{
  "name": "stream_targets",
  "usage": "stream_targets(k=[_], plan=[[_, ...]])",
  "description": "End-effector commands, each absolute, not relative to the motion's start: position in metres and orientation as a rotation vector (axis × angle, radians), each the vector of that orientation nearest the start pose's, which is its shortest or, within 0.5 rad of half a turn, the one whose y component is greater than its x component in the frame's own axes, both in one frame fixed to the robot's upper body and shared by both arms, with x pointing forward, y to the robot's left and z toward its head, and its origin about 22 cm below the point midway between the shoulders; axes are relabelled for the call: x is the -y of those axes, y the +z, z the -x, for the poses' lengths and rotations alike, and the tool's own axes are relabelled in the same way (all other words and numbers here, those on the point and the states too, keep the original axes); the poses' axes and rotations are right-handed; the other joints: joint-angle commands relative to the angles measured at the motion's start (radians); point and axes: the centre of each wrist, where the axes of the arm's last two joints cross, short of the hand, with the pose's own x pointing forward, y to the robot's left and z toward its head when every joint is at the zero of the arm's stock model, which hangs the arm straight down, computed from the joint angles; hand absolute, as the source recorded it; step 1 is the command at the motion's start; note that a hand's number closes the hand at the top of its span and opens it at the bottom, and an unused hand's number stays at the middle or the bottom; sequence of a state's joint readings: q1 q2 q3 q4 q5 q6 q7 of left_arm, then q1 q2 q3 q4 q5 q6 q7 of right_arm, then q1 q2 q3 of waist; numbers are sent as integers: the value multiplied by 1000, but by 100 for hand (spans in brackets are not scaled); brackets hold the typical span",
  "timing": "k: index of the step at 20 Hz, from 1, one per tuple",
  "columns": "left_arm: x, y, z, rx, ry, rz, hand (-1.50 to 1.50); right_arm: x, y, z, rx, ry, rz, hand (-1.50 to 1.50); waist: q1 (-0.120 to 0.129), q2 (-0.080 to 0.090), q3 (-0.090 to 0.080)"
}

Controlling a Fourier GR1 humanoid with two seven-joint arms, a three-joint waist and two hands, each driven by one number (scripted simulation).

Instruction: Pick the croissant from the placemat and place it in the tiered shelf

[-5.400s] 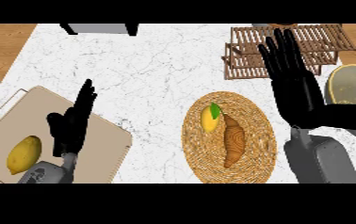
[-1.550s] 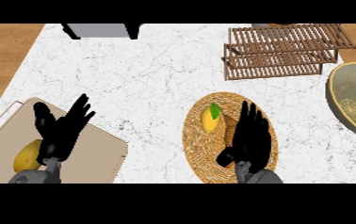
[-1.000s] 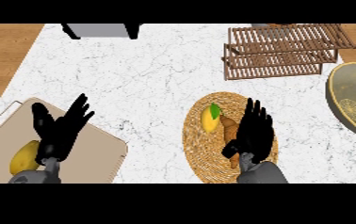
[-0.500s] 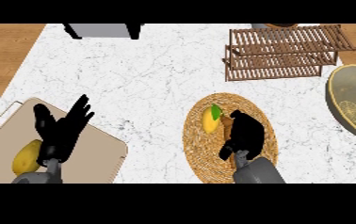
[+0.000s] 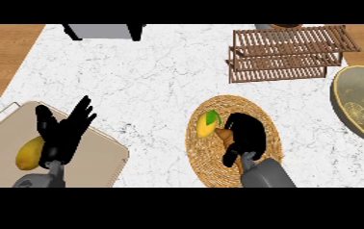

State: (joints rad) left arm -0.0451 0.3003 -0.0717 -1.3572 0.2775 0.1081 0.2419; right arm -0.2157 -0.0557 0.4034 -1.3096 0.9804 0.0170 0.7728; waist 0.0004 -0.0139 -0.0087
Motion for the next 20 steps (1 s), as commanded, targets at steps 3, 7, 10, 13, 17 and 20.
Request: stream_targets(k=[3, 7, 10, 13, 17, 20], plan=[[-302, -25, -245, 1128, 49, -99, 0, 174, -4, -275, 1117, 1130, 479, 150, 10, 18, 11], [-313, -21, -239, 1121, 44, -119, 0, 206, 28, -278, 1267, 1170, 452, 150, -1, 11, 9], [-293, -18, -247, 1105, 50, -95, 0, 210, 61, -263, 1420, 1075, 462, 150, -16, 9, 9], [-297, -33, -242, 1103, 61, -112, 0, 210, 108, -250, 1559, 993, 503, 150, -24, 6, 8], [-311, -25, -236, 1084, 69, -122, 0, 222, 167, -230, 1659, 872, 638, 150, -19, 5, 8], [-296, -34, -236, 1085, 52, -106, 0, 231, 208, -217, 1663, 791, 717, 150, -17, 7, 7]])
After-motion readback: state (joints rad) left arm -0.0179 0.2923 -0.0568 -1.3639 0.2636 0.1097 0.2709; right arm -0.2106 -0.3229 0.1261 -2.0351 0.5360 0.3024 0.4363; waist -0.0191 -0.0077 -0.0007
